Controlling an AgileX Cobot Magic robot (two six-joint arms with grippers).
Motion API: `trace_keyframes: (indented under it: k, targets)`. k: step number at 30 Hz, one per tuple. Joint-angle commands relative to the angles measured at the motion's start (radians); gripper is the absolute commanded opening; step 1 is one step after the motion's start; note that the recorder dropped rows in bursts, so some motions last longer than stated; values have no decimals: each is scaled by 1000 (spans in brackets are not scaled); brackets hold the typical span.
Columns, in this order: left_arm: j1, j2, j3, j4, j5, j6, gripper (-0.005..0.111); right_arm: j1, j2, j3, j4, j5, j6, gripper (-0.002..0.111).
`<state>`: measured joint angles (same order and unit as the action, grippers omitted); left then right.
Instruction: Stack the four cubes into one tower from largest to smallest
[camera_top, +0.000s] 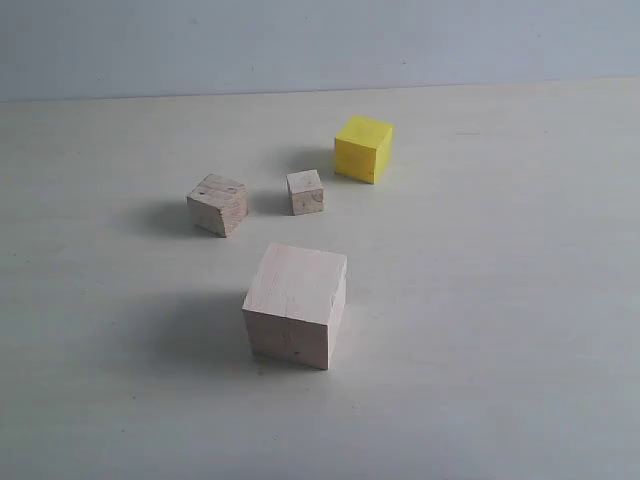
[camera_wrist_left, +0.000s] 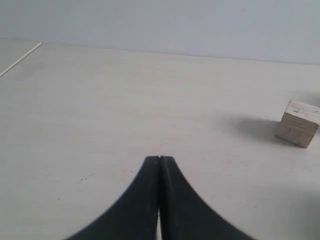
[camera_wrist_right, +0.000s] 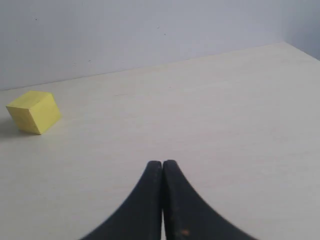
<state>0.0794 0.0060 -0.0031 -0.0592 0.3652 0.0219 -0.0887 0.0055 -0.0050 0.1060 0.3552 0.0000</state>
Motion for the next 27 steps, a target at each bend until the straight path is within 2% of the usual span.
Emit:
trace_keyframes:
  k: [1,7,13,21,25,27]
  targets:
    - [-5,-6,3,-2,-12,0,0,-5,-6,5,-1,-6,0,0]
    - [-5,-6,3,-2,-12,0,0,-5,-6,5,-19,-18,0,0]
    - [-5,-6,3,-2,-12,0,0,-5,-6,5,36,-320,0,0]
    - [-5,-6,3,-2,-12,0,0,-5,-6,5,36,-444,0,0]
    - [-5,-6,3,-2,-12,0,0,-5,-6,5,52,-696,8,0]
    - [-5,-6,3,-2,-12,0,0,-5,-6,-4,66,-752,56,0]
